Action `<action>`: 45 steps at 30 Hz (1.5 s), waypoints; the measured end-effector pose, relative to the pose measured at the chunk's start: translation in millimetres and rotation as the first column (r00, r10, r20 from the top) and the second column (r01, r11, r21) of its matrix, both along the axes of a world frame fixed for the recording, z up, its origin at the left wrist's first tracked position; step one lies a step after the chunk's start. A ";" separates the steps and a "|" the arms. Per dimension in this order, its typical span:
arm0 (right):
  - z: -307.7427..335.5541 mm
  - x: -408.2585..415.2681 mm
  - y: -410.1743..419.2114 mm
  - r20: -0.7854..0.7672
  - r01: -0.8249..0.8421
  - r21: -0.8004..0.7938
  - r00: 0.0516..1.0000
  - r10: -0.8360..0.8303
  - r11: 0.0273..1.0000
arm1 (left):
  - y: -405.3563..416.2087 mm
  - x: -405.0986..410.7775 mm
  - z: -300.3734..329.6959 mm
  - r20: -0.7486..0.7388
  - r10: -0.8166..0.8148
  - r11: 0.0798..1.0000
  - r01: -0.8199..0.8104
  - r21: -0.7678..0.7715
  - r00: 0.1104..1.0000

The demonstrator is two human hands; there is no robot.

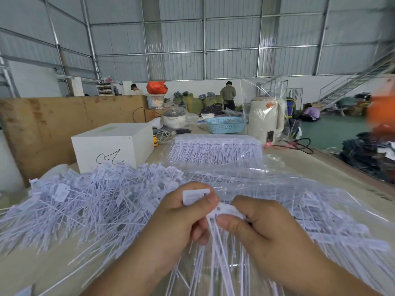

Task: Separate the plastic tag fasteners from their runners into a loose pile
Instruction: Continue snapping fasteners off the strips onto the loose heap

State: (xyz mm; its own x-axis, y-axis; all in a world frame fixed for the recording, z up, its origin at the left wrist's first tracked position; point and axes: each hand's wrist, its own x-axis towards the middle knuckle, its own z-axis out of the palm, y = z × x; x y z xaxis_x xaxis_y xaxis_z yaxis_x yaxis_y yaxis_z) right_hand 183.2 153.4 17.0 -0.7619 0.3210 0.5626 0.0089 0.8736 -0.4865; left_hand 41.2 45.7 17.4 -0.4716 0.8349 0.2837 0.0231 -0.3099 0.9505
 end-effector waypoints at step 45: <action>4.6 -8.8 -13.9 -0.495 0.019 -0.248 0.857 -0.143 0.969 | -5.1 17.9 8.4 0.419 -0.021 0.988 -0.044 0.145 0.908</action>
